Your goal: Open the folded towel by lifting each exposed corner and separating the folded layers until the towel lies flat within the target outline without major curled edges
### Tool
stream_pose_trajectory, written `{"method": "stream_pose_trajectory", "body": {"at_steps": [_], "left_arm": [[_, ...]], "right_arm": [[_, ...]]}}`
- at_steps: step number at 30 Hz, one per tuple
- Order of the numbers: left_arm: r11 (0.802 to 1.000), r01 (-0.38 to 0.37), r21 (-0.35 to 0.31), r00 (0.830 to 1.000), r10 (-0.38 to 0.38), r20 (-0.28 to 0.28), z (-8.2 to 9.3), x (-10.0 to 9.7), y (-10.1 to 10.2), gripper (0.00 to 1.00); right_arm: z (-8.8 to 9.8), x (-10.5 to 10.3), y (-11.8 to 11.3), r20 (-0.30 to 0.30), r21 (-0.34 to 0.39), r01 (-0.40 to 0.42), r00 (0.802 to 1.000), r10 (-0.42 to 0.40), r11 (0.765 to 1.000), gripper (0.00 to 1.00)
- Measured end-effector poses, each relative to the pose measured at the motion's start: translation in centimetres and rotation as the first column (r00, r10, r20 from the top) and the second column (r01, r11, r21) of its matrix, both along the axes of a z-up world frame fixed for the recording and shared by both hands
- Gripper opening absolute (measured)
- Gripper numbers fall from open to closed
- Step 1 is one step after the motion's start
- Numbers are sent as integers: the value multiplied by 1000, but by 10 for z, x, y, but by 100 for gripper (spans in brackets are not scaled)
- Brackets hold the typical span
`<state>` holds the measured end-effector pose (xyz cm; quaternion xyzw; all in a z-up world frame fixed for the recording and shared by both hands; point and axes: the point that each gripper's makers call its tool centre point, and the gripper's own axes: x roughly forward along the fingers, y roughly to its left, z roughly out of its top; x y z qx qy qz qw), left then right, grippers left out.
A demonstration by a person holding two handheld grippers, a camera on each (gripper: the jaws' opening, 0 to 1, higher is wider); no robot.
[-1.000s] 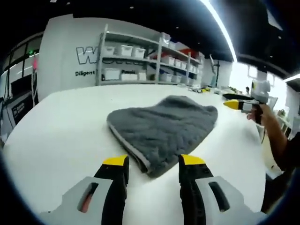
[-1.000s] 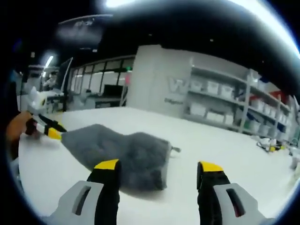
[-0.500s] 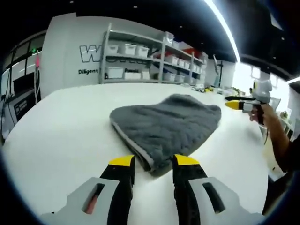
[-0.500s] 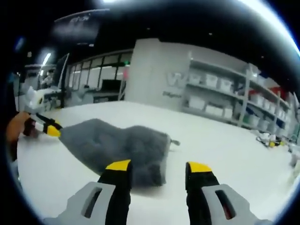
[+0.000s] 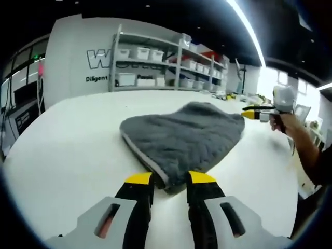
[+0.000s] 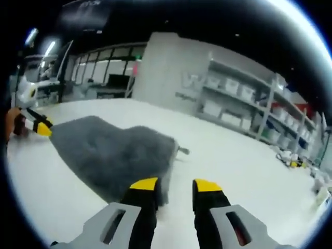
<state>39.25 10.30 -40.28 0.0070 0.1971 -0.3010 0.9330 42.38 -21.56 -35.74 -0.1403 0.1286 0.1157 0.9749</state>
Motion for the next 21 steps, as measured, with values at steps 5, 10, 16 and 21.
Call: {"method": "stream_pose_trajectory", "body": {"at_steps": [5, 10, 16, 21], "left_arm": [[1000, -5, 2, 1000, 5, -2, -2, 2, -1, 23], [1000, -2, 7, 1000, 2, 0, -3, 0, 0, 23], [1000, -2, 1, 1000, 2, -1, -4, 0, 0, 23], [1000, -1, 20, 1000, 1, 10, -3, -2, 0, 23]], "right_arm": [[-3, 7, 13, 0, -20, -26, 1000, 26, 999, 17], [-10, 11, 10, -23, 34, -5, 1000, 5, 999, 0], [-30, 3, -9, -117, -60, 8, 993, -15, 998, 0], [-29, 1, -18, -119, -47, 28, 992, -34, 999, 13]]}}
